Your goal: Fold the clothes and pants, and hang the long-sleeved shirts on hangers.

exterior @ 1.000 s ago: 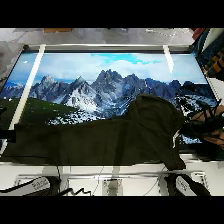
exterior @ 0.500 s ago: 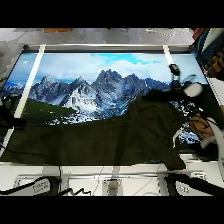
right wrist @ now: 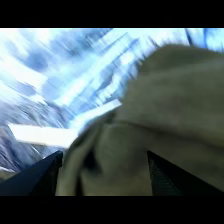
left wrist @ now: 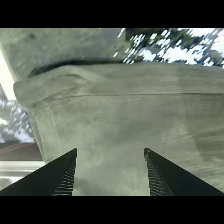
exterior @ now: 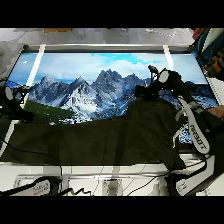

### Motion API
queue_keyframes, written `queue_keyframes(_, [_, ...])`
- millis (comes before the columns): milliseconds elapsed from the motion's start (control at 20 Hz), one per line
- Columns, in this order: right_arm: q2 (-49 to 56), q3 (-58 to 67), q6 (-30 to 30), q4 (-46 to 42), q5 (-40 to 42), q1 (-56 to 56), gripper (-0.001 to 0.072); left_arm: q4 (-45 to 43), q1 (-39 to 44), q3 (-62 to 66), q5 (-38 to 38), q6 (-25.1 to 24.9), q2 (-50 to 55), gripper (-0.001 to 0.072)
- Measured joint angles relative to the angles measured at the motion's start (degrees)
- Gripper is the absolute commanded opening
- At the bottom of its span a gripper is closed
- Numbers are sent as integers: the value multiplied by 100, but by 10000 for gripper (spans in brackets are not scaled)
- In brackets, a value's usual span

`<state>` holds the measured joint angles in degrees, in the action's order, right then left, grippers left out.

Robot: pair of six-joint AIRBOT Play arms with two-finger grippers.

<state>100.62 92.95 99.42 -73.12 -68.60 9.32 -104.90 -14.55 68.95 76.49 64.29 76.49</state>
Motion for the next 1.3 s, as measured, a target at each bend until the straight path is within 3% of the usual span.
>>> queue_keyframes(100, [269, 195, 286, -164, -428, 26, 549, 0, 52, 4, -26, 0, 2, 456])
queue_keyframes(150, [374, 249, 374, -223, -570, 37, 464, 13, 74, 4, -31, 0, 4, 456])
queue_keyframes(300, [592, 345, 531, -293, -662, 92, 39, 46, 107, 4, -48, 0, 17, 456])
queue_keyframes(450, [675, 487, 470, -328, -503, 155, 34, 317, 122, 4, -70, 0, 24, 456])
queue_keyframes(650, [551, 925, -289, -323, -695, 286, 33, 1113, 129, 7, -205, 0, 24, 457])
queue_keyframes(950, [-625, 1075, -1213, -282, -944, 581, 33, 3547, 177, 4, -535, 0, 24, 457])
queue_keyframes(1100, [-1469, 599, -1460, -354, -1346, 643, 33, 4579, 487, 7, -649, -37, 26, 456])
queue_keyframes(1300, [-2861, -957, -1386, -632, -1602, 667, 33, 5128, 1381, 2, -1095, -55, 118, 457])
